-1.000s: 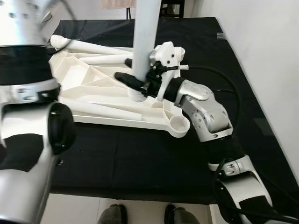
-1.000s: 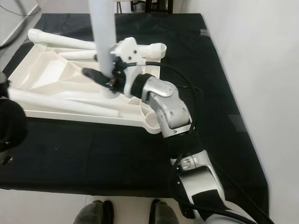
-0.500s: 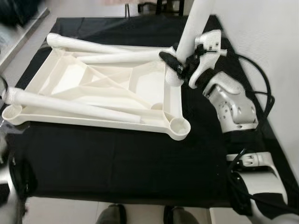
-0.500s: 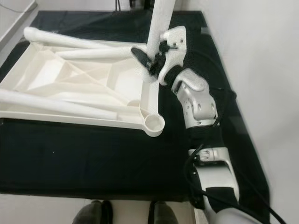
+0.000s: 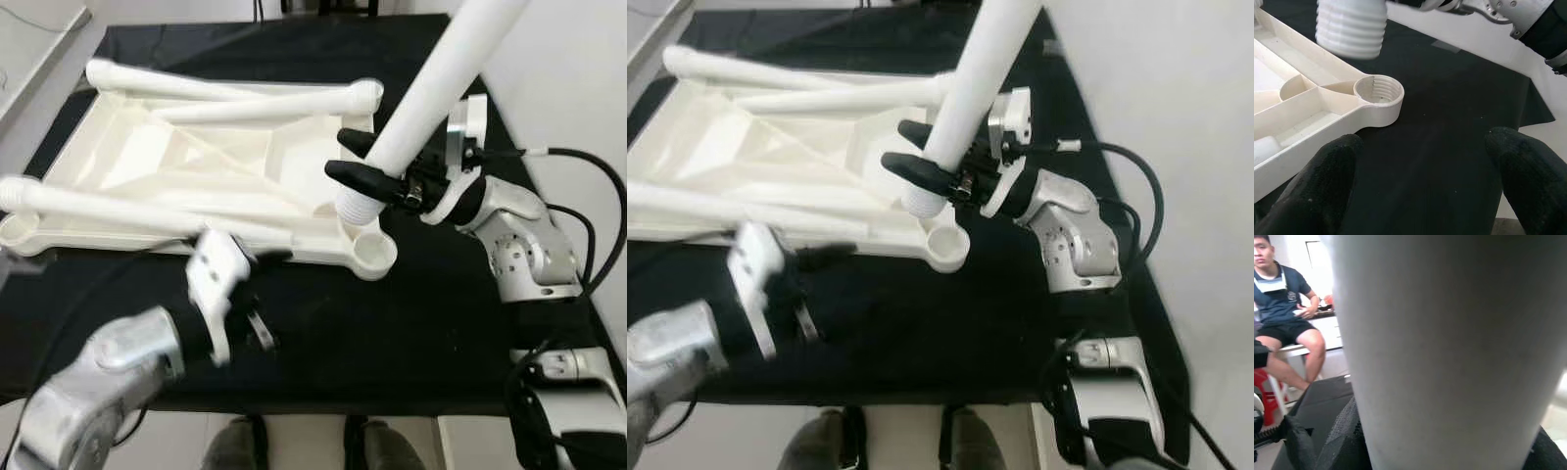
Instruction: Building children table
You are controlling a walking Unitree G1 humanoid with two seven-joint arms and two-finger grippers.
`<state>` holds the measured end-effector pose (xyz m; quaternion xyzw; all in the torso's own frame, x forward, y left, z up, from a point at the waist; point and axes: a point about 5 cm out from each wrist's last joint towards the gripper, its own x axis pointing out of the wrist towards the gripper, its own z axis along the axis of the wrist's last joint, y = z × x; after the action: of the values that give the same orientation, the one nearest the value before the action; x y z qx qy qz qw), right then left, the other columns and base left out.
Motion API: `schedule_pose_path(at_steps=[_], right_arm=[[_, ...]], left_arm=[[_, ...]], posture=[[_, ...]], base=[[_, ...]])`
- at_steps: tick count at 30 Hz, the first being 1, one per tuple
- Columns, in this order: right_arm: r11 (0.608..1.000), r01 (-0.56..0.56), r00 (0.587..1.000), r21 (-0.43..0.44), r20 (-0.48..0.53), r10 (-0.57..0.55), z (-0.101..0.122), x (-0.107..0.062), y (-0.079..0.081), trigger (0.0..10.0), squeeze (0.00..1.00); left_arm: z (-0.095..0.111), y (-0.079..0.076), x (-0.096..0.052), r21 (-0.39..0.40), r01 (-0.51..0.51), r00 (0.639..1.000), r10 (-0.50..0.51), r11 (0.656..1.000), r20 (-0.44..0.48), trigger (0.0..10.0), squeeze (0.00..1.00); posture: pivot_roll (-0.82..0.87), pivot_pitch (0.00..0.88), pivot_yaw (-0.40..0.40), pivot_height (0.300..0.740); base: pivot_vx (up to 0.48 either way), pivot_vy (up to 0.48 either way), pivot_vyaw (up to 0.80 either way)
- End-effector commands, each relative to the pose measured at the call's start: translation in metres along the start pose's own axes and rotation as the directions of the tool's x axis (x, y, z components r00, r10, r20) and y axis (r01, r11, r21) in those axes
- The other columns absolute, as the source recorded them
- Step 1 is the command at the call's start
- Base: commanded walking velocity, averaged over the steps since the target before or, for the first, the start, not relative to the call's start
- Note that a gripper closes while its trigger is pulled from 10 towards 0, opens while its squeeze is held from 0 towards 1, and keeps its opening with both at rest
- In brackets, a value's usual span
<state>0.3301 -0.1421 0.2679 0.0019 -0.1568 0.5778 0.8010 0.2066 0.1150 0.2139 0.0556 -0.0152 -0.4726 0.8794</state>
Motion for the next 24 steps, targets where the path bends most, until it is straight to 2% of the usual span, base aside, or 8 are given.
schedule_pose_path(at_steps=[1, 3, 7, 11, 15, 20, 24], right_arm=[[0.999, -0.036, 0.999, -0.004, -0.024, 0.036, -0.006, -0.005, 0.0, 10.0, 0.0], [0.999, -0.038, 0.998, -0.002, -0.043, 0.038, -0.009, -0.01, -0.003, 10.0, 0.0], [0.998, -0.066, 0.998, -0.003, -0.023, 0.066, -0.002, -0.014, -0.004, 10.0, 0.0], [0.984, -0.176, 0.984, 0.003, -0.001, 0.176, 0.007, -0.016, 0.004, 10.0, 0.0], [0.962, -0.273, 0.962, -0.01, -0.007, 0.273, 0.012, -0.012, 0.013, 10.0, 0.0], [0.954, -0.294, 0.956, -0.051, -0.021, 0.294, 0.017, -0.01, 0.009, 10.0, 0.0], [0.949, -0.311, 0.95, -0.047, -0.048, 0.309, 0.016, -0.017, 0.009, 10.0, 0.0]], left_arm=[[-0.007, -0.01, -0.004, 0.035, -0.065, 0.998, 0.065, 0.997, -0.008, 10.0, 0.0], [-0.014, -0.018, -0.008, 0.062, -0.086, 0.996, 0.088, 0.994, -0.031, 10.0, 0.0], [-0.015, -0.025, -0.012, 0.075, -0.09, 0.995, 0.093, 0.993, -0.035, 10.0, 0.0], [-0.014, -0.033, -0.014, 0.091, -0.107, 0.993, 0.11, 0.99, -0.03, 10.0, 0.0], [-0.015, -0.04, -0.015, 0.108, -0.106, 0.993, 0.111, 0.988, -0.037, 10.0, 0.0], [-0.013, -0.045, -0.015, 0.107, -0.12, 0.992, 0.123, 0.987, -0.023, 10.0, 0.0], [-0.01, -0.047, -0.016, 0.137, -0.117, 0.993, 0.119, 0.984, -0.001, 10.0, 0.0]], posture=[[0.1, 0.453, 0.01, 0.74], [0.1, 0.468, 0.012, 0.74], [0.1, 0.496, 0.014, 0.74], [0.11, 0.525, 0.016, 0.74], [0.11, 0.535, 0.016, 0.74], [0.11, 0.546, 0.011, 0.74], [0.12, 0.551, 0.007, 0.74]], base=[[0.0, 0.0, 0.0], [0.0, 0.0, 0.0], [0.0, 0.0, 0.0], [0.0, 0.0, 0.0], [0.0, 0.0, 0.0], [0.0, 0.0, 0.0], [0.0, 0.0, 0.0]])
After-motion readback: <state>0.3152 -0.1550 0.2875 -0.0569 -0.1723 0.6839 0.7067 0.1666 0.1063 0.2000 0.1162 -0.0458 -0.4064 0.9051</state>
